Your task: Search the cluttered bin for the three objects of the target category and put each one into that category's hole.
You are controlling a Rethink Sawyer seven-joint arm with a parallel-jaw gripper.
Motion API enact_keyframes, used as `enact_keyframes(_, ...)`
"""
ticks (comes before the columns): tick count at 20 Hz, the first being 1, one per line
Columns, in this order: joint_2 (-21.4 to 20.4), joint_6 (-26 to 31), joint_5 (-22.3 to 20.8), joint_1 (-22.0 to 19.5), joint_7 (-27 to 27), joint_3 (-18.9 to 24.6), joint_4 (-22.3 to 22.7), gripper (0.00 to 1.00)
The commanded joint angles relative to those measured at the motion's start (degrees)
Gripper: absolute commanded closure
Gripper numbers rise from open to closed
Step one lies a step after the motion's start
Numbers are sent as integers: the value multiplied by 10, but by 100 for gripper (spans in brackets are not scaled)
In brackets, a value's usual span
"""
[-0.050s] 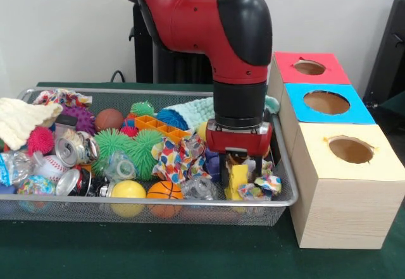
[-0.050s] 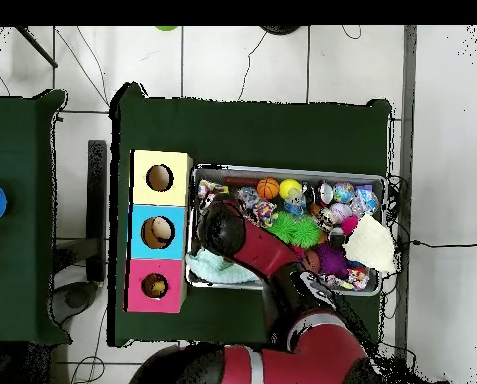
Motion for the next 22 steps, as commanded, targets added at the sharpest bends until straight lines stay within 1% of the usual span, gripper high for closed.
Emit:
enact_keyframes(1, 42, 328, 4, 47, 116, -57, -8, 0)
enact_keyframes(2, 43, 360, 0, 53, 122, -65, -17, 0)
enact_keyframes(4, 36, 388, -7, 55, 125, -75, -16, 0)
enact_keyframes(9, 33, 424, -15, 57, 132, -86, -20, 0)
enact_keyframes(11, 30, 462, -15, 60, 147, -93, -18, 0)
enact_keyframes(12, 28, 505, -16, 60, 159, -95, -20, 0)
enact_keyframes(17, 18, 562, -26, 58, 164, -106, -18, 0)
enact_keyframes(18, 13, 581, -30, 60, 168, -114, -18, 0)
enact_keyframes(22, -7, 617, -39, 69, 177, -141, -8, 0)
